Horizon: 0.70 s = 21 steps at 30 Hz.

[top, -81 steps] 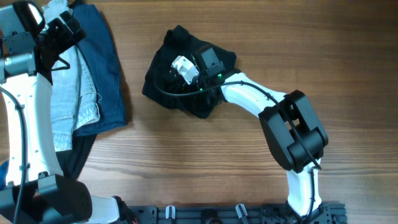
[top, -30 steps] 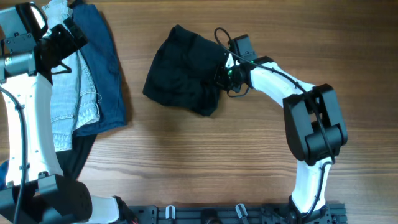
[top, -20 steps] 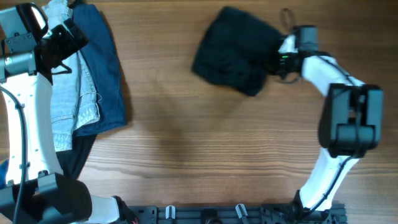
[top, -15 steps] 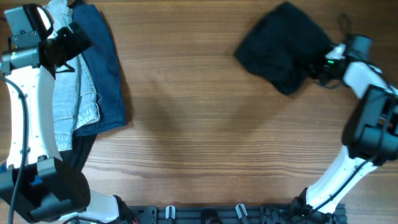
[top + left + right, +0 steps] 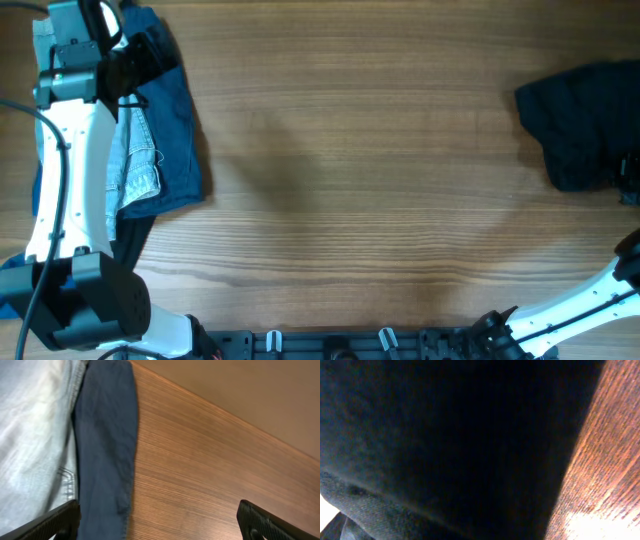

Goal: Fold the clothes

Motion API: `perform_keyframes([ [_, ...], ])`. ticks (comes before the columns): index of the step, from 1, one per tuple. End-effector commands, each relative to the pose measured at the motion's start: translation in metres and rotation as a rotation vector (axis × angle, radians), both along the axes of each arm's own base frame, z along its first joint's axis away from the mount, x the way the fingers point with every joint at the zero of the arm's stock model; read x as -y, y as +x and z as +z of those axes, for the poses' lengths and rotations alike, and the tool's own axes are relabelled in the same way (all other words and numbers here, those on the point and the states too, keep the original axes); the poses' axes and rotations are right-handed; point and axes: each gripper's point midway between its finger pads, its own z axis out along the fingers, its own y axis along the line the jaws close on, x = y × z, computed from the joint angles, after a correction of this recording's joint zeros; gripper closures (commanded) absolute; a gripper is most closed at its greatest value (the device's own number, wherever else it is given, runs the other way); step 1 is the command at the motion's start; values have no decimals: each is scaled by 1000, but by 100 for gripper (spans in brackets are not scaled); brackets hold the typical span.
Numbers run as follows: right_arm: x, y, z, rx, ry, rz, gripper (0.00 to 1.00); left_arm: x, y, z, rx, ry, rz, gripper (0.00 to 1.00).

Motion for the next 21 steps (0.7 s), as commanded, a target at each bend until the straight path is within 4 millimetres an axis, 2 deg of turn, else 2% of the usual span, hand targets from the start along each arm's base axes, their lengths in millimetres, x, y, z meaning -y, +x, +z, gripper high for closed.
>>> perform_keyframes([
  [1, -1, -2, 8, -21, -31, 3, 78, 9, 3, -1, 3, -15, -17, 0],
  [2, -5, -2, 8, -14, 1, -5, 44, 9, 3, -2, 0, -15, -18, 0],
  [3, -9, -4, 11, -7, 42, -21, 27, 9, 3, -2, -2, -15, -18, 0],
  [4, -11, -7, 15, -11, 72, -46, 19, 9, 2, -2, -4, -16, -18, 0],
  [5, -11, -11, 20, -15, 82, -60, 17, 9, 2, -2, -4, -16, -19, 0],
  [8, -3, -28, 56, -25, 19, -98, 13, 9, 2, -2, -4, -16, -18, 0],
  [11, 2, -43, 110, -20, -149, -87, 12, 9, 4, -1, 6, -13, -19, 0],
  [12, 2, -49, 138, -11, -241, -72, 12, 9, 5, 1, 12, -10, -21, 0],
  [13, -1, -52, 176, 31, -369, -17, 11, 9, 6, 2, 19, -8, -22, 0],
  [14, -5, -52, 197, 55, -454, 28, 9, 9, 7, 2, 23, -6, -24, 0],
  [15, -9, -51, 210, 64, -525, 79, 9, 9, 8, 3, 26, -6, -24, 0],
  [17, -18, -45, 221, 37, -655, 199, 9, 8, 9, 4, 32, -5, -24, 0],
  [19, -27, -31, 211, -9, -698, 272, 9, 8, 11, 5, 42, -4, -24, 0],
  [21, -32, -11, 189, -57, -709, 328, 9, 8, 12, 6, 48, -3, -24, 0],
])
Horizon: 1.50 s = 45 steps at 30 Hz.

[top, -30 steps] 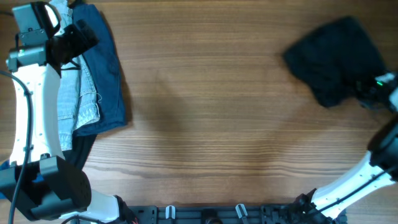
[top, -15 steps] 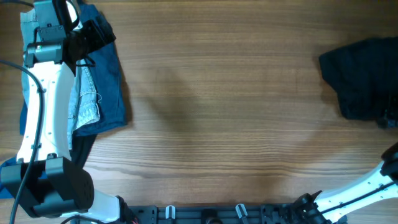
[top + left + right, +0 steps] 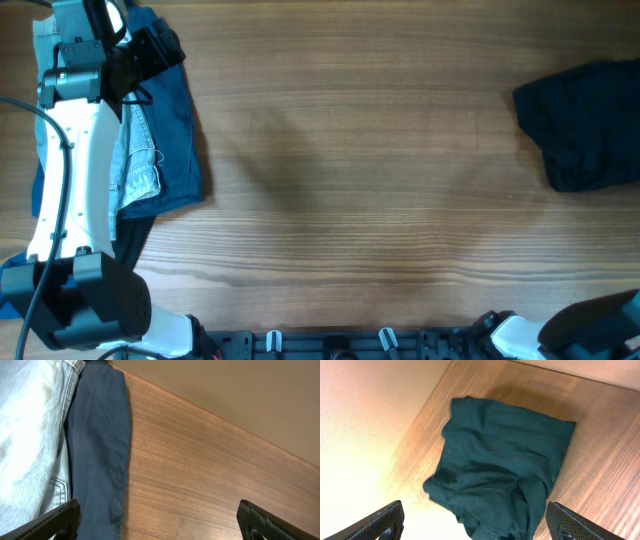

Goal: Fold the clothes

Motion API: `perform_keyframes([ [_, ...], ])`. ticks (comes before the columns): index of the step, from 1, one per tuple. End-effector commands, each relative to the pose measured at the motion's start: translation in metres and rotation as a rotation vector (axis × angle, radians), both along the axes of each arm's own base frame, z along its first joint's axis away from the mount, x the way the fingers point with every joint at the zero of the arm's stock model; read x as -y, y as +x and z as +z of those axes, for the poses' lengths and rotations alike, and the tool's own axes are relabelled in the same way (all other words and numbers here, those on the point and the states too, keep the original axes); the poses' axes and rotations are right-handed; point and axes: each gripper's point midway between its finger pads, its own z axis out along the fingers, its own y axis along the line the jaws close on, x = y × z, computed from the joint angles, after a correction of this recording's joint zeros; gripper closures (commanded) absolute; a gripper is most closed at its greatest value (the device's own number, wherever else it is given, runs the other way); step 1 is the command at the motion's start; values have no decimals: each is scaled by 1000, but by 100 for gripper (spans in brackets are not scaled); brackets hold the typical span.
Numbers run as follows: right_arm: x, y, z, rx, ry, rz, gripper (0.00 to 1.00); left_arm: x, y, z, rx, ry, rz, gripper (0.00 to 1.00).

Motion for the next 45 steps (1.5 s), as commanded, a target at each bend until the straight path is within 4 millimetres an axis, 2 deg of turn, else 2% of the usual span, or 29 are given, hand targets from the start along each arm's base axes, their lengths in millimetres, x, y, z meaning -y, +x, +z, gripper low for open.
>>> perform_keyframes([
  [1, -1, 26, -51, -181, -84, 82, 9, 3, 4, -1, 5, -6, -10, 0],
  [3, 4, 40, -84, -253, -80, 41, 9, 3, 4, -1, 5, -6, -10, 0],
  [10, 14, 66, -184, -364, -5, -28, 10, 3, 3, -2, 2, -6, -10, 0],
  [12, 6, 72, -203, -386, 9, -9, 10, 3, 3, -1, 3, -6, -10, 0],
  [16, -23, 87, -236, -418, 26, 2, 9, 3, 4, 0, 8, -6, -10, 0],
  [19, -36, 96, -241, -398, 34, -52, 5, 6, 2, -3, -8, -8, -16, 0],
  [21, -41, 109, -237, -359, 25, -49, 0, 8, 1, -4, -11, -8, -19, 0],
  [25, -46, 133, -225, -275, -19, -25, 0, 8, 1, -4, -10, -8, -19, 0],
  [28, -44, 139, -221, -249, -31, -17, 0, 9, 1, -4, -10, -8, -20, 0],
  [32, -52, 144, -216, -242, -17, 51, 0, 9, 1, -4, -10, -8, -20, 0],
  [34, -54, 144, -202, -229, -26, 64, 0, 9, 1, -4, -11, -8, -21, 0],
  [37, -59, 149, -160, -165, -80, 139, 0, 9, 1, -4, -13, -8, -21, 0],
  [39, -64, 148, -116, -105, -129, 173, 0, 9, 0, -2, -8, -1, -27, 0],
  [40, -70, 146, -88, -64, -165, 211, 0, 11, 0, 2, 2, 18, -46, 0],
  [41, -75, 139, -54, -18, -195, 224, 0, 11, -2, 8, 14, 30, -44, 0],
  [43, -84, 123, -8, 41, -229, 220, 0, 17, -7, 24, 48, 52, -65, 0],
  [45, -99, 100, 46, 132, -267, 228, 0, 24, -14, 40, 78, 56, -79, 0],
])
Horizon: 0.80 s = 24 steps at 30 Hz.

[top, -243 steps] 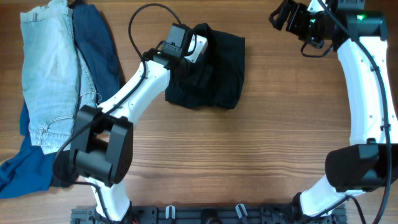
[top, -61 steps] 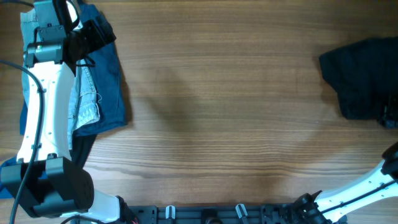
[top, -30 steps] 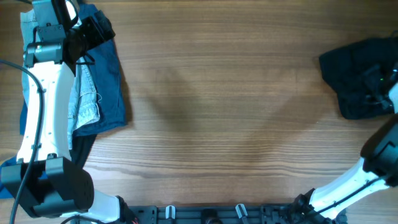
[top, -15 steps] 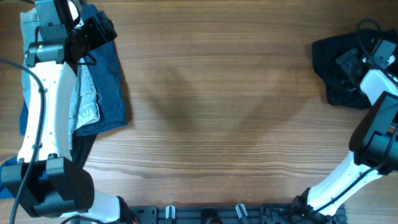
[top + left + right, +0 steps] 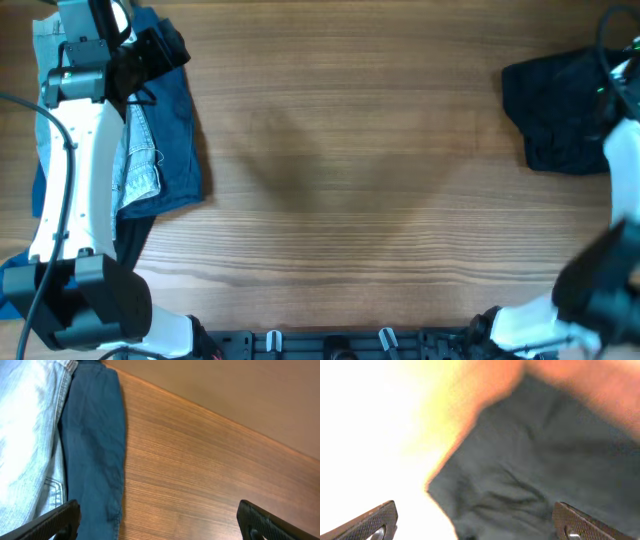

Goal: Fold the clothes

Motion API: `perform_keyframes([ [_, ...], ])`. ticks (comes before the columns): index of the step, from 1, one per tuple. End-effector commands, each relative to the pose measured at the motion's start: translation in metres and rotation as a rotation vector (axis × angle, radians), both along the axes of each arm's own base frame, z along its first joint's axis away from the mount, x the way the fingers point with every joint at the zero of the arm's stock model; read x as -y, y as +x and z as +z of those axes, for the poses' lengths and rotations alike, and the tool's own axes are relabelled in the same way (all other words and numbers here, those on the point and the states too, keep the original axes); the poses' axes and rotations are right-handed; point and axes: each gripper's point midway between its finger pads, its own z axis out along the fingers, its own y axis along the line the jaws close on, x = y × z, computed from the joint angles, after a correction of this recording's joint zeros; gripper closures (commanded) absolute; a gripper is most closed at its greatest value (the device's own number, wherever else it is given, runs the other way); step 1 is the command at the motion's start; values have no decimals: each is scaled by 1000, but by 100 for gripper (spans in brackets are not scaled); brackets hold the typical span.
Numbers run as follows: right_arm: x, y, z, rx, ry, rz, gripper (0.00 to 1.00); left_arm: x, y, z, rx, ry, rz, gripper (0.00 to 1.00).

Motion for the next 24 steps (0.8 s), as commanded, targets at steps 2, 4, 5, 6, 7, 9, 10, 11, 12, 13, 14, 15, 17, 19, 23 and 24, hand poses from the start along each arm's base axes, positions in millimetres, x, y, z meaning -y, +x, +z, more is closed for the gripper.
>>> perform_keyframes([
  [2, -46, -48, 135, 248, -94, 113, 0, 28, -26, 57, 108, 25, -79, 0],
  [4, -66, -75, 167, 312, -106, 148, 0, 45, -42, 70, 118, 15, -122, 0],
  [5, -74, -85, 176, 329, -107, 162, 0, 55, -50, 77, 127, 16, -146, 0],
  [6, -82, -97, 186, 348, -113, 172, 0, 63, -56, 82, 135, 20, -162, 0],
  [7, -87, -108, 195, 364, -122, 173, 0, 70, -61, 88, 143, 25, -174, 0],
  [9, -94, -123, 209, 390, -165, 186, 0, 82, -76, 100, 164, 69, -194, 0],
  [10, -95, -126, 212, 392, -189, 194, 0, 85, -80, 102, 168, 89, -208, 0],
  [11, -94, -127, 212, 391, -197, 188, 0, 87, -84, 104, 170, 102, -211, 0],
  [12, -93, -127, 212, 390, -195, 182, 0, 87, -88, 105, 166, 115, -205, 0],
  [13, -93, -126, 208, 376, -186, 181, 0, 87, -90, 105, 162, 121, -203, 0],
  [14, -92, -126, 202, 355, -174, 181, 0, 87, -91, 104, 155, 115, -199, 0],
  [15, -92, -123, 193, 327, -158, 181, 0, 88, -93, 102, 146, 107, -198, 0],
  [17, -90, -120, 179, 284, -131, 181, 0, 89, -94, 102, 141, 71, -178, 0],
  [19, -88, -115, 161, 227, -98, 180, 0, 89, -94, 107, 156, 10, -130, 0],
  [23, -81, -101, 127, 127, -39, 179, 0, 116, -107, 135, 233, -119, -243, 0],
  [24, -79, -97, 120, 109, -28, 179, 0, 120, -112, 139, 243, -135, -266, 0],
])
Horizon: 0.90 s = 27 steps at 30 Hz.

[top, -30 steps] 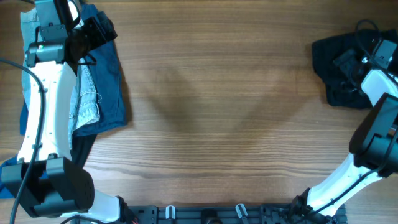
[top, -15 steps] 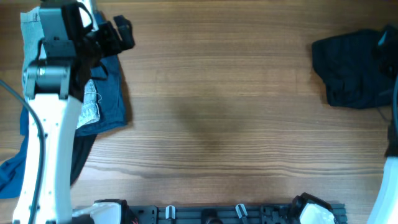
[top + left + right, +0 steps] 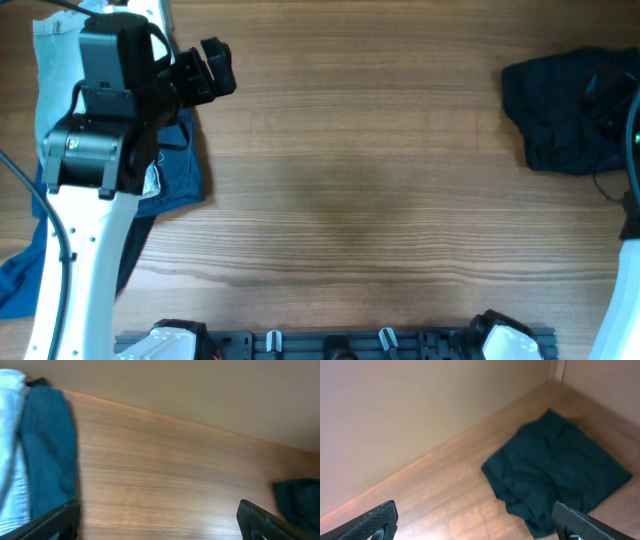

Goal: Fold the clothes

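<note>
A crumpled dark garment (image 3: 556, 108) lies at the table's far right and shows whole, as dark green, in the right wrist view (image 3: 555, 464). My right gripper (image 3: 479, 527) hangs well above it, open and empty. At the left sits a pile of clothes: a dark blue piece (image 3: 47, 452) beside light denim (image 3: 10, 465), mostly hidden under my left arm from overhead. My left gripper (image 3: 207, 70) is raised off the pile's right edge, open, nothing between its fingers (image 3: 57, 519).
Bare wooden table (image 3: 360, 190) stretches between the pile and the dark garment. A blue cloth (image 3: 18, 275) hangs off the left edge. My right arm (image 3: 630, 190) runs along the right edge. A black rail (image 3: 330, 343) lines the front.
My left gripper has lifted and turned right, off the pile, so its view now reaches the dark garment. My right gripper has drawn back and sees the whole garment instead of a close blur.
At first my right gripper's camera was pressed against the dark garment while the left hung open over the pile. The right then stood open off the garment, later close over it again. The garment now lies slightly further left. Both grippers are now high and open.
</note>
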Motion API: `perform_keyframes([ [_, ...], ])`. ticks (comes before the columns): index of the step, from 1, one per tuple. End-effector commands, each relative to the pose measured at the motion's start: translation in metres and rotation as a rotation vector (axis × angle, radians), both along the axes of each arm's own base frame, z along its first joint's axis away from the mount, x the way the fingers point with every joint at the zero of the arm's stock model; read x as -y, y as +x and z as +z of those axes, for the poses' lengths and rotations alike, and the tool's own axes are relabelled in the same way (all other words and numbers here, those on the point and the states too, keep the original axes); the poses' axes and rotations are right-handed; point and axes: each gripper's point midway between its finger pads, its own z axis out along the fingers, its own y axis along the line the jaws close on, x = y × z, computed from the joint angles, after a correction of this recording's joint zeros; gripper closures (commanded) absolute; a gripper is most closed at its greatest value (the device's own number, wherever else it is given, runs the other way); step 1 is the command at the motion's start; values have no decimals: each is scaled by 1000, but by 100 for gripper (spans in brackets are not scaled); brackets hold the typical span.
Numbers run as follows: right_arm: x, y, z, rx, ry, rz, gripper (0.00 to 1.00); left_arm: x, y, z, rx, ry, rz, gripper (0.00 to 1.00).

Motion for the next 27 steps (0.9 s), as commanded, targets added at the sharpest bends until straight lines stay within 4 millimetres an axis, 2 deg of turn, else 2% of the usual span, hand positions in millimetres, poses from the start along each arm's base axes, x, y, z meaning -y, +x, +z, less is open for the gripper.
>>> perform_keyframes([
  [1, 3, 16, -23, -67, 20, 22, 0, 26, -28, 38, 81, -132, -123, 0],
  [5, 12, 33, -61, -161, 66, 22, 0, 22, -59, 47, 98, -76, -162, 0],
  [7, 15, 40, -80, -206, 88, 22, 0, 17, -66, 46, 90, -59, -150, 0],
  [8, 17, 45, -95, -243, 106, 23, 0, 18, -67, 48, 100, -61, -152, 0],
  [10, 20, 50, -112, -281, 125, 23, 0, 18, -64, 53, 120, -62, -151, 0],
  [12, 22, 54, -131, -326, 147, 23, 0, 20, -50, 68, 195, -67, -152, 0],
  [16, 24, 60, -163, -399, 182, 24, 0, 22, -46, 68, 199, -74, -159, 0],
  [20, 26, 62, -182, -440, 203, 24, 0, 21, -45, 75, 230, -65, -151, 0],
  [24, 26, 63, -185, -448, 207, 24, 0, 11, -39, 90, 345, 116, -178, 0],
  [27, 26, 63, -185, -448, 207, 24, 0, 3, -42, 93, 433, 170, -180, 0],
])
